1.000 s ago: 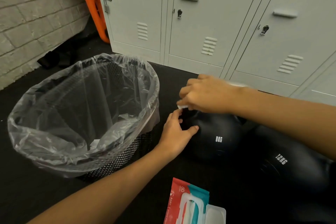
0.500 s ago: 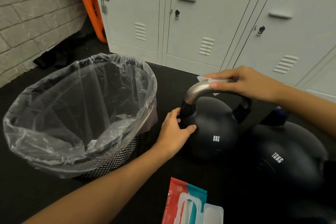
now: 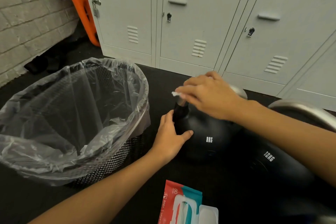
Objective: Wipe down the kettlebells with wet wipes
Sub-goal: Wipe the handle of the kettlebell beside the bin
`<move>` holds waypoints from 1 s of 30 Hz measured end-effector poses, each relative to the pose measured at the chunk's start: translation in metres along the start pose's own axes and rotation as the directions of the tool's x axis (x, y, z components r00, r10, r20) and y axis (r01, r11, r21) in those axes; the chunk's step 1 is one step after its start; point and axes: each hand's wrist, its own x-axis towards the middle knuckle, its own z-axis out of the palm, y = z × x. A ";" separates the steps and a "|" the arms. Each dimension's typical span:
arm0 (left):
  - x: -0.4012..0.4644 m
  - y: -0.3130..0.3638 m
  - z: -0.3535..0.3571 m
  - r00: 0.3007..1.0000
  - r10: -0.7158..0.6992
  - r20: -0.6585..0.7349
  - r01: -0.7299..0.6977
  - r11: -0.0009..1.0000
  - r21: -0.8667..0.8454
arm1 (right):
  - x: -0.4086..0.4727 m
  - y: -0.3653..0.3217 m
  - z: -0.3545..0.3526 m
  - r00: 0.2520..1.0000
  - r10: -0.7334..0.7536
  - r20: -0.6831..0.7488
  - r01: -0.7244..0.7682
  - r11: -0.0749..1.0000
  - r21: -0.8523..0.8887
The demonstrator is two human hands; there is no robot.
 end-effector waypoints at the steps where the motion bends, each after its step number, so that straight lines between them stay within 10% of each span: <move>1: -0.001 -0.001 0.002 1.000 0.008 -0.001 -0.008 1.000 0.024 | -0.001 -0.001 0.004 0.997 -0.074 -0.019 0.072 0.996 -0.053; 5: -0.002 -0.003 0.004 0.999 0.041 0.008 -0.042 0.980 0.194 | -0.016 0.021 0.008 0.983 -0.180 -0.047 0.175 0.980 -0.098; 10: -0.003 -0.001 0.000 0.999 0.042 0.030 -0.047 0.973 0.225 | -0.049 0.054 0.003 0.980 0.039 -0.197 0.010 0.970 0.242; 19: -0.001 -0.001 -0.002 0.998 0.029 0.048 -0.037 0.984 0.176 | -0.082 0.077 0.003 0.942 0.317 0.107 -0.274 0.544 0.793; 30: 0.004 -0.003 -0.004 0.999 0.022 0.032 -0.027 0.985 0.168 | 0.010 0.002 -0.024 0.961 0.197 0.195 -0.242 0.938 0.248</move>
